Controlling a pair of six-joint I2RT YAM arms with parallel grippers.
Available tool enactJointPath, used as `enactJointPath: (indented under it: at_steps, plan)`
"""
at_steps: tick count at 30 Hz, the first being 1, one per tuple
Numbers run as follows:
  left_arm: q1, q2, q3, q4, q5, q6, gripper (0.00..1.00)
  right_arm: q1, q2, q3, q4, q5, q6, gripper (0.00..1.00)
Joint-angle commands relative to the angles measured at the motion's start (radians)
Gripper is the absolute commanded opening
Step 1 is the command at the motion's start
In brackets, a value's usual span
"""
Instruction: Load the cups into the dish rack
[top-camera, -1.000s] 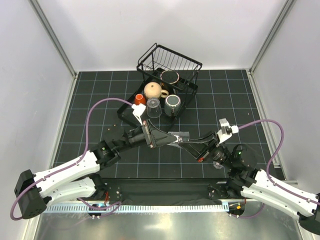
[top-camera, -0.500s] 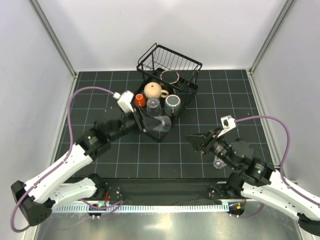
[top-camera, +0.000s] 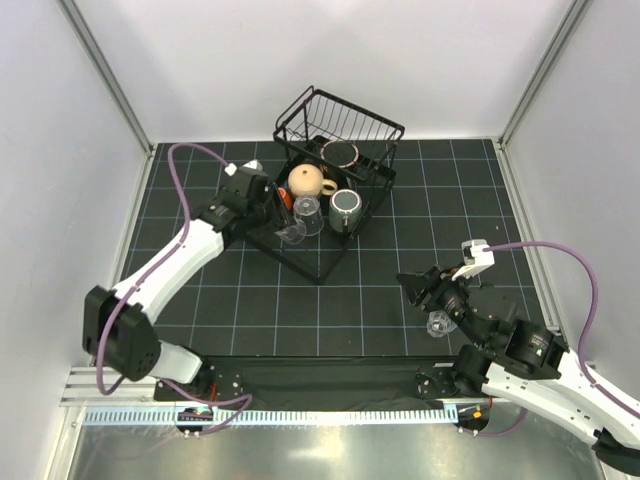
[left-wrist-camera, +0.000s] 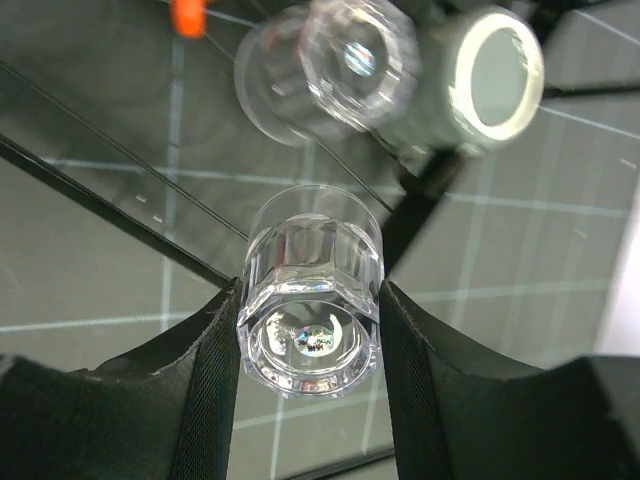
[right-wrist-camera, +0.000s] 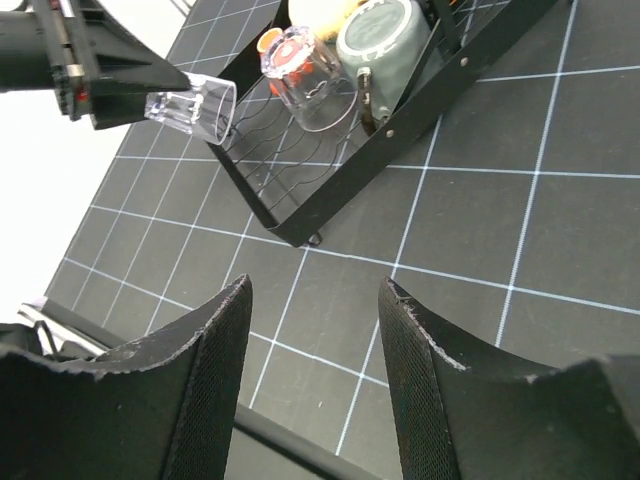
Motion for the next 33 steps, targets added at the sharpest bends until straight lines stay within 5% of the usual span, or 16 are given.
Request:
enactJointPath:
  at_steps: [1, 13, 26, 33]
  plan:
    - [0.009, 0.063, 0.079, -0.046, -0.13, 0.021, 0.01, 0.0, -0.006, 0.03, -0.017, 0.043, -0.031, 0.56]
    - [0.01, 0.391, 0.393, -0.33, -0.343, 0.009, 0.0, 0.0, -0.063, 0.021, -0.057, 0.072, -0.036, 0.56]
    - [0.01, 0.49, 0.375, -0.249, -0.347, 0.006, 0.0, 0.002, -0.063, 0.004, -0.054, 0.084, -0.041, 0.57]
    - [0.012, 0.514, 0.378, -0.236, -0.379, 0.024, 0.24, 0.0, -0.063, -0.005, -0.049, 0.081, -0.036, 0.57]
